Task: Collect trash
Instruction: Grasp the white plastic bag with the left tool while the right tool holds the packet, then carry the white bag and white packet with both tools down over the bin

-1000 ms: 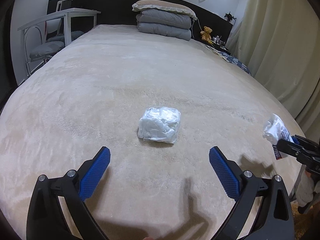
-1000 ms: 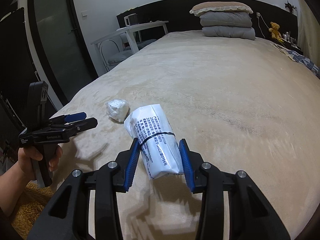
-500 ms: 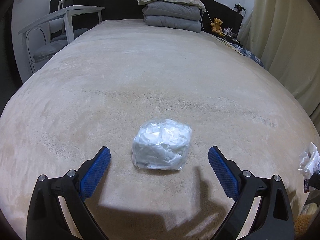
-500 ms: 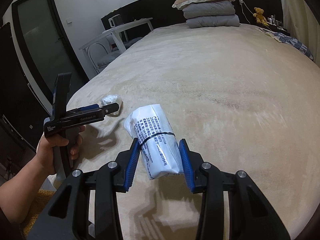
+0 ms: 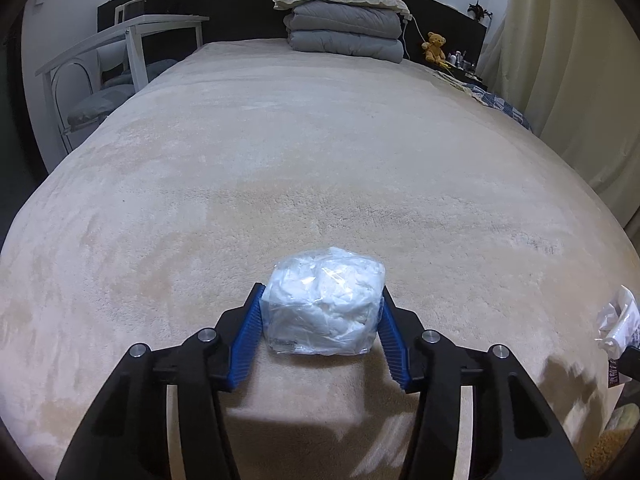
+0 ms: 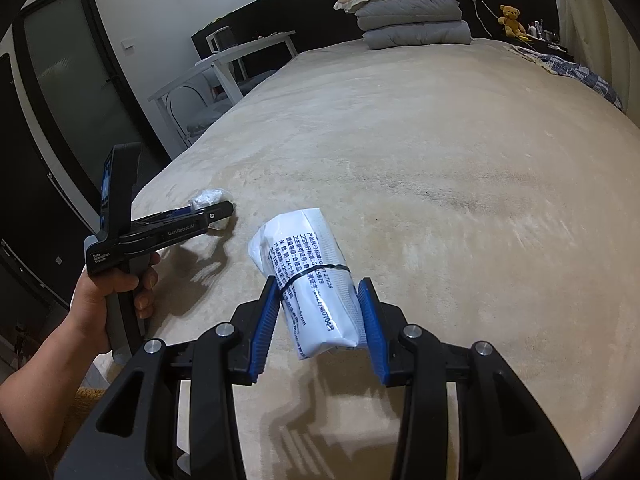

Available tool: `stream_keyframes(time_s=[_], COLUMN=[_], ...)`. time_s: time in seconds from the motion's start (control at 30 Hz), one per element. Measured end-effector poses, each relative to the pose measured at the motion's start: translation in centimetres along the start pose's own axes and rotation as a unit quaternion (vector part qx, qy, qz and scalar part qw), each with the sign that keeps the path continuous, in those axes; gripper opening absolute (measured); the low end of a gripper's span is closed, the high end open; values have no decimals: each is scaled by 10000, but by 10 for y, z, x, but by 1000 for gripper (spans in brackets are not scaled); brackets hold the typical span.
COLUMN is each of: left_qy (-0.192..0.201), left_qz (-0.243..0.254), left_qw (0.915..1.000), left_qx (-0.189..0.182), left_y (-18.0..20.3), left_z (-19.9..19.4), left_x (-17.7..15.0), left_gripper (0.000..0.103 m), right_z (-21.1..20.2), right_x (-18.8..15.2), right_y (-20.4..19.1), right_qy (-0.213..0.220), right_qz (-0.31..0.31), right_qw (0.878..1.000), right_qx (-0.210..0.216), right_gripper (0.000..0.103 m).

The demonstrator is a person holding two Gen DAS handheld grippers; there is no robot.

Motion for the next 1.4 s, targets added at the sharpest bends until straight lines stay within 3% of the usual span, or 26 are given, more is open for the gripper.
stream_keyframes(time_s=[0.33, 0.7, 1.4], left_qy=[188, 487, 696], left_qz=[20, 145, 266], left_qw=[9995, 9964, 9916], left_qx=[-249, -681, -1054], left_y=[19, 49, 91], left_z=[-32, -86, -153], left_x=[-10, -35, -113], left_gripper=[51, 51, 51], right_z=[-3, -22, -69], right_x=[4, -15, -68], right_y=[6, 5, -14], right_qy=[184, 365, 729], right_qz=[109, 360, 148], right_qw=[9997, 9987, 9972], right_qx=[-145, -75, -126], right_gripper=[41, 41, 42])
Point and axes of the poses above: each gripper's, at about its wrist camera, not at the fingertips, and z roughly the way its jaws point, y to its right, x to its top, the point moved 3 cm from there along z, roughly the way its jaws point, and after that the axes turned 8 degrees about -x, right-handed, at the moved point
